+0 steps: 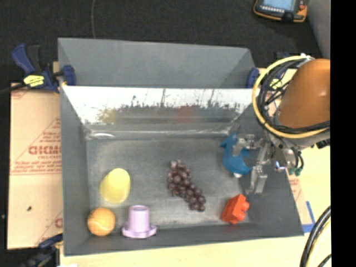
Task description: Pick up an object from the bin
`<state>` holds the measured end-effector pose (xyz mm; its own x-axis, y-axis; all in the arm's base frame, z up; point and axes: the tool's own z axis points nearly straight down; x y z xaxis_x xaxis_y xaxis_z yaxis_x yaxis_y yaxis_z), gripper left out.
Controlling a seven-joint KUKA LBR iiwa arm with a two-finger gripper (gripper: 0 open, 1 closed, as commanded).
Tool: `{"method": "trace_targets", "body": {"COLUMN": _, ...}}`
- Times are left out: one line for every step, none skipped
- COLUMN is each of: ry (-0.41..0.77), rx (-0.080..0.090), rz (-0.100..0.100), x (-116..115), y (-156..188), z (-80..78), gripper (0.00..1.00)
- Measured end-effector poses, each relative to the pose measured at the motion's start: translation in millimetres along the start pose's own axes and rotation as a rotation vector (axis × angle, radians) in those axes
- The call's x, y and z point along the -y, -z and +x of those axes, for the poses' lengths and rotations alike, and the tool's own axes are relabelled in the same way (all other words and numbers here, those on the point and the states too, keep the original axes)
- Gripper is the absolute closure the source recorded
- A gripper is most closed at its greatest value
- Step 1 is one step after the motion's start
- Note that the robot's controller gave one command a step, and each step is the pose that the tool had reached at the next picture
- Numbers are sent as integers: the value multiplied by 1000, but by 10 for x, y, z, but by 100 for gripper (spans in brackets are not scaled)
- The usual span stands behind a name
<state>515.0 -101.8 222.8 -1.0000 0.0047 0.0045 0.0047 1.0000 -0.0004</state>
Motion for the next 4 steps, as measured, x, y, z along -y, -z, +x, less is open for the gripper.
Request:
{"method": "trace_targets", "body": {"ry": 5, "rx": 8, "rz": 2, "x": -5, "y": 45, "z": -16, "gripper": 0}}
{"method": "trace_targets", "body": {"ry": -169, "rx": 12, "rz": -1, "x": -601, "y": -1089, "z": -127, "gripper": 0}}
{"method": "trace_targets", "body": {"ry": 3, "rx": 15, "rz": 4, "x": -746, "y": -701, "z": -4, "gripper": 0}}
{"method": "trace_targets", "body": {"ry": -328, "rx": 3, "rz": -2, "x": -1048, "y": -1238, "z": 45, "gripper": 0}}
